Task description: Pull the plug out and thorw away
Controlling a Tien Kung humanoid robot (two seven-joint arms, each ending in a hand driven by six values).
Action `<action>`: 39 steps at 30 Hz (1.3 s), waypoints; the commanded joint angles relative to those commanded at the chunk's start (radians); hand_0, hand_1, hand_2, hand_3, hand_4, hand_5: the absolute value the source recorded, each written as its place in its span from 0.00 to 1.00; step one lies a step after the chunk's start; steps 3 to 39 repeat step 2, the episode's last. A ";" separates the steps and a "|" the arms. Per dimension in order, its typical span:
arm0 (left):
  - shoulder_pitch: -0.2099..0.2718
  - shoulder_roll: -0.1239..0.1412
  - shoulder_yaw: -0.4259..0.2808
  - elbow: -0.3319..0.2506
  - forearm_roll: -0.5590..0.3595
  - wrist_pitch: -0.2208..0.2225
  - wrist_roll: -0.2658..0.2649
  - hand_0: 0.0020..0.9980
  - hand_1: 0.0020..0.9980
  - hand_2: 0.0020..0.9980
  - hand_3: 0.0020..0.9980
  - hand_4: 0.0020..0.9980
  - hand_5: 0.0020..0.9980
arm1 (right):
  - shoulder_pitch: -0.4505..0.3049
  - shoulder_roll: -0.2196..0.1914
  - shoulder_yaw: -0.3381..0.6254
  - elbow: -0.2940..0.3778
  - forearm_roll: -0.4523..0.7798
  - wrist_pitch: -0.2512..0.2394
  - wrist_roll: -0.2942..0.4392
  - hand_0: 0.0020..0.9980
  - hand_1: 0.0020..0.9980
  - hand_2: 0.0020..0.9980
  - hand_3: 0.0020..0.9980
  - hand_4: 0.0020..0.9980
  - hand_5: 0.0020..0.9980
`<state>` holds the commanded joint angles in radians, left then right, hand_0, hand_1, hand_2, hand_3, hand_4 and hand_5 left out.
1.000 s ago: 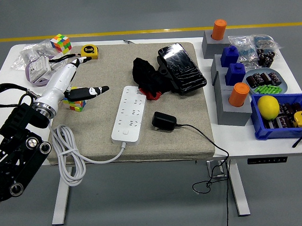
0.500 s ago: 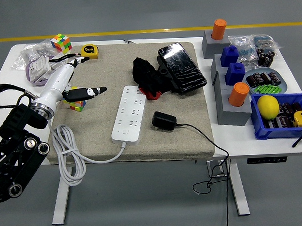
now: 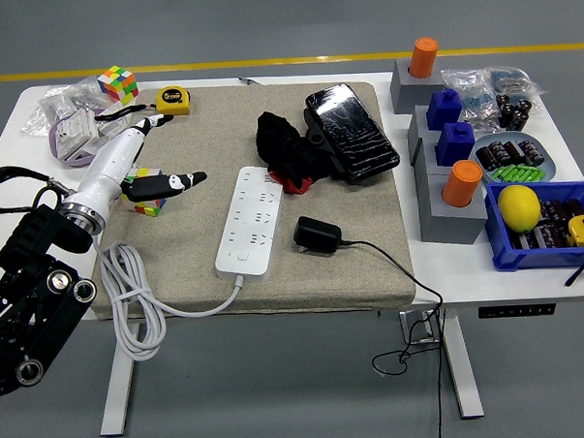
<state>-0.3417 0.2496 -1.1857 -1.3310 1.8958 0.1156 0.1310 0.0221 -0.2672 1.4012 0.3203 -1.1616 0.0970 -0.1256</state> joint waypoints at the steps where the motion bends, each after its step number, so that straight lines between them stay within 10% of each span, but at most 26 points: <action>1: 0.000 0.000 -0.001 0.000 0.000 0.000 0.000 0.86 0.94 0.93 0.93 0.99 0.46 | -0.001 0.000 0.001 0.000 0.000 0.001 0.000 0.62 0.66 0.69 0.63 0.99 0.53; 39: 0.001 0.000 -0.001 -0.001 0.000 0.000 0.000 0.86 0.94 0.93 0.93 0.99 0.46 | -0.002 0.000 0.001 0.000 0.000 0.001 0.000 0.62 0.66 0.69 0.63 0.99 0.53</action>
